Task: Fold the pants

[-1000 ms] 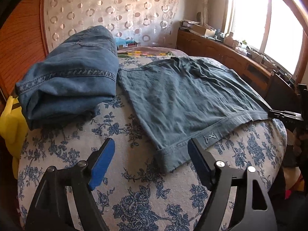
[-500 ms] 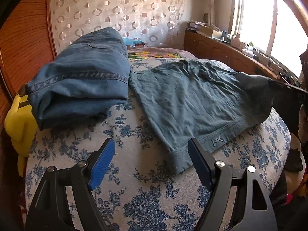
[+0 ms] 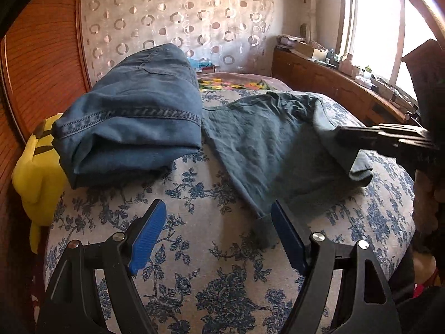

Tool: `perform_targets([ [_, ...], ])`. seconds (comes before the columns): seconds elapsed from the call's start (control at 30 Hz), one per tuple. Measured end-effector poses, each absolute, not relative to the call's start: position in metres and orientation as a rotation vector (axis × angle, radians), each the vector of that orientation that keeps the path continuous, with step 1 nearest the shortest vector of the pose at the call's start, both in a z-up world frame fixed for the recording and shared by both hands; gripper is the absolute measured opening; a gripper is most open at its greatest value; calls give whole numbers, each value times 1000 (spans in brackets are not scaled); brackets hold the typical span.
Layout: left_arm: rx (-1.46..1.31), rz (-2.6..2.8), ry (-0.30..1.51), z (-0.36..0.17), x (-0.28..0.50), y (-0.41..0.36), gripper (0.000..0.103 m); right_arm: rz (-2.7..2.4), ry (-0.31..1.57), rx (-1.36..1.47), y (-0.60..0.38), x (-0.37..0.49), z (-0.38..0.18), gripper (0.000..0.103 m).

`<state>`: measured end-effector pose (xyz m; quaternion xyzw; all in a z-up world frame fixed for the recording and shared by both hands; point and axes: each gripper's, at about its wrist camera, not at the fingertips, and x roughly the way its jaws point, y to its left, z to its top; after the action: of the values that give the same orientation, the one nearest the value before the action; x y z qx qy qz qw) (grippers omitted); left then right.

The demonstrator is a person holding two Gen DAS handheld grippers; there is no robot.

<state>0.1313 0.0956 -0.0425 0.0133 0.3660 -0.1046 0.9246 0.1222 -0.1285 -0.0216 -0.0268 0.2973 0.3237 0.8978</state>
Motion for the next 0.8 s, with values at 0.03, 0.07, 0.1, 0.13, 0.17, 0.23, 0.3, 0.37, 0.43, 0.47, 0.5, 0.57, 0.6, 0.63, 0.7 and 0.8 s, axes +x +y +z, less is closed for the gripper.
perform_targets([
  [0.03,24,-213,752,-43,132,97,79,682,623,-50,-128,123,-22,8],
  [0.07,22,-212,753,-43,132,99,79,696,630,-46,-123,122,-25,8],
  [0.1,20,-208,754,-44,133,100,79,707,638,-45,-121,123,-26,8],
  [0.13,18,-204,754,-44,134,102,79,718,648,-44,-124,134,-25,8],
  [0.17,17,-201,754,-43,133,102,79,731,658,-51,-120,137,-27,8],
  [0.23,13,-196,753,-43,134,103,79,719,668,-78,-118,142,-29,8],
  [0.3,11,-197,751,-42,133,103,79,706,675,-97,-118,143,-31,15],
  [0.37,15,-202,748,-42,134,100,79,697,676,-103,-116,143,-27,22],
  [0.43,18,-209,747,-41,136,98,79,686,660,-107,-119,138,-21,29],
  [0.47,19,-212,745,-41,136,96,79,681,653,-105,-123,136,-16,33],
  [0.5,21,-216,743,-40,137,94,79,677,647,-101,-127,131,-11,38],
  [0.57,20,-225,740,-39,138,90,79,669,633,-108,-132,126,-5,40],
  [0.6,21,-232,738,-39,139,87,79,657,619,-115,-136,124,-3,40],
  [0.63,23,-238,738,-38,140,85,79,647,609,-118,-140,122,-2,40],
  [0.7,33,-251,736,-38,141,79,79,613,600,-109,-152,121,-2,40],
  [0.8,43,-268,739,-38,142,72,79,550,604,-97,-172,120,-8,40],
])
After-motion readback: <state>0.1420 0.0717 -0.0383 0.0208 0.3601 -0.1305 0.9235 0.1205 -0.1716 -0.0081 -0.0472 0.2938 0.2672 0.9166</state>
